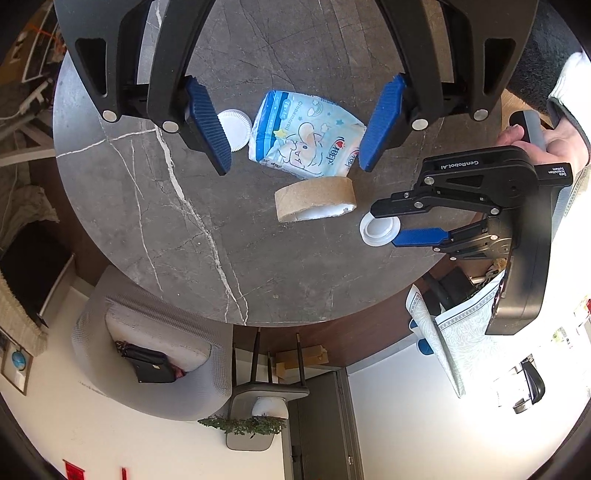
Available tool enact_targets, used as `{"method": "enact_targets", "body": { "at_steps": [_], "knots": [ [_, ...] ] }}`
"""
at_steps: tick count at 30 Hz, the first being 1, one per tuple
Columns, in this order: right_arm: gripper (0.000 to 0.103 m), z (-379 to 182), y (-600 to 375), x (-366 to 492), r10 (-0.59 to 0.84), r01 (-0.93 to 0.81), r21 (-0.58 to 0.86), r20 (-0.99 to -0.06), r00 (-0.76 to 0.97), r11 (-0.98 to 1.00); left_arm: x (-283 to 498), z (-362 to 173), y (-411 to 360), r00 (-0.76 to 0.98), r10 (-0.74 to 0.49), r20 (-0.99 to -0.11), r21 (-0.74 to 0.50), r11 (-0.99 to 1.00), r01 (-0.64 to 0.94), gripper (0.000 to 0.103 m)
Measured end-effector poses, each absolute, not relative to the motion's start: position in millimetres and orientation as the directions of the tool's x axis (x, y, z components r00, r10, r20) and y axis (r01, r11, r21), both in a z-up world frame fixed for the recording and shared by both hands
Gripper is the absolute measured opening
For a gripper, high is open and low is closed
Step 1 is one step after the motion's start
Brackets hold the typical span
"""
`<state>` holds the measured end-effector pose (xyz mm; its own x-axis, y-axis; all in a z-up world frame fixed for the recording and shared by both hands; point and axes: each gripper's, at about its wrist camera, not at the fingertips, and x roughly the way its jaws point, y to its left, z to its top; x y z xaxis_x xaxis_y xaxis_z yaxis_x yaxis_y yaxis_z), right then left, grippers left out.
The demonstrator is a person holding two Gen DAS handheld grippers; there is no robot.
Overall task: Collect trash
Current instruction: 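Grasp the white plastic lid with the left tool while the right tool grasps the tan tape roll, then carry the white lid and tape roll over the green bin with both tools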
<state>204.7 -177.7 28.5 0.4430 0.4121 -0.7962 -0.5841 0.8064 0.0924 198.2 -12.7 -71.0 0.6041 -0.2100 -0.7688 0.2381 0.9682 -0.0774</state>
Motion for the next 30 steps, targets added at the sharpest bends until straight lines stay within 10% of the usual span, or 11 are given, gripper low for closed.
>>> {"method": "enact_targets", "body": {
  "at_steps": [24,30],
  "knots": [
    [0.072,3,-124,227,0.319,-0.594,-0.020,-0.829,0.460,0.804,180,-47,19,0.660,-0.251,-0.708,-0.155,0.967,0.201,0.042],
    [0.058,1,-117,232,0.312,-0.589,-0.019,-0.834,0.454,0.808,172,-38,43,0.675,-0.244,-0.696,-0.174,0.970,0.171,0.042]
  ]
}}
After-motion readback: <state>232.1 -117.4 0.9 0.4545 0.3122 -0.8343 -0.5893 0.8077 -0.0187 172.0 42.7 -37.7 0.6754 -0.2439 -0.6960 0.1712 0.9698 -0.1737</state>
